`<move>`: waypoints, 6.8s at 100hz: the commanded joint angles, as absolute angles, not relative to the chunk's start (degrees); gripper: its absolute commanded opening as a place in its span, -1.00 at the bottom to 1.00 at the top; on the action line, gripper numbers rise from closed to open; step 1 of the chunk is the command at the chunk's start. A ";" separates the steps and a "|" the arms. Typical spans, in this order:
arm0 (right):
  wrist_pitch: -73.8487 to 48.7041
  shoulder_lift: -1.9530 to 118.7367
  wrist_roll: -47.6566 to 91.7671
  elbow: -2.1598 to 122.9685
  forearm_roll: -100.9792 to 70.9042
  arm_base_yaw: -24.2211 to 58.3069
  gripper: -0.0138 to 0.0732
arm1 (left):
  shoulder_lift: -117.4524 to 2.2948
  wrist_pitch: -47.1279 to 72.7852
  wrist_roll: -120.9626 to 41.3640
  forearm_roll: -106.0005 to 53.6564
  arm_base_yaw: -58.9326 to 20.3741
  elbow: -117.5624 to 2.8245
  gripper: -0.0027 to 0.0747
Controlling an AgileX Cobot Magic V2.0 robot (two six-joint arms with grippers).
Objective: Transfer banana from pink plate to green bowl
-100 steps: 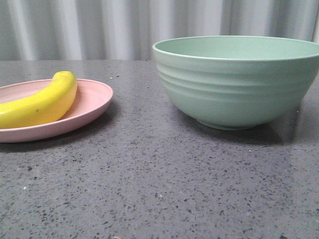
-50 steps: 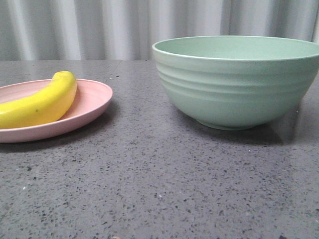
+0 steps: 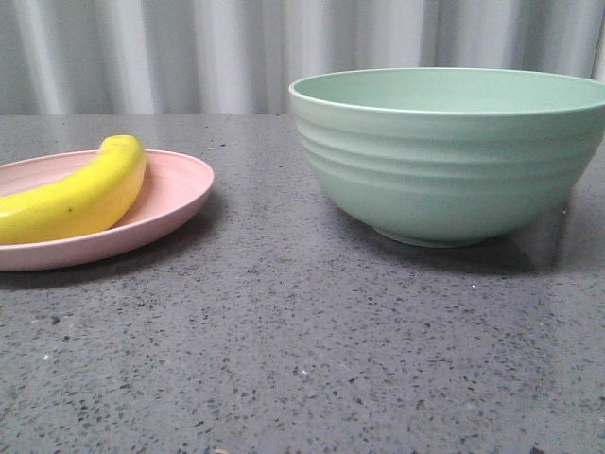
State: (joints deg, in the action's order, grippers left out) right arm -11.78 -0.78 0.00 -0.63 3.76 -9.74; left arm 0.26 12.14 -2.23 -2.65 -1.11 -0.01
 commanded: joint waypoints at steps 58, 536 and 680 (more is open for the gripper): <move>-5.47 -1.83 0.49 -1.72 4.17 -10.09 -0.83 | 1.85 6.34 -1.89 -3.03 -1.48 0.61 -0.98; -32.88 44.76 1.53 50.32 -27.67 12.40 0.08 | -70.57 32.50 -12.83 -12.31 -54.57 -63.83 -0.98; -22.90 67.74 1.53 63.94 -25.31 25.95 -0.85 | -68.59 30.88 -12.83 -9.43 -55.63 -65.16 0.35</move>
State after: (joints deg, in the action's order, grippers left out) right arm -26.73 68.95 0.81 59.53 -28.07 26.28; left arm -71.49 34.22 -12.73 -9.19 -55.74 -62.77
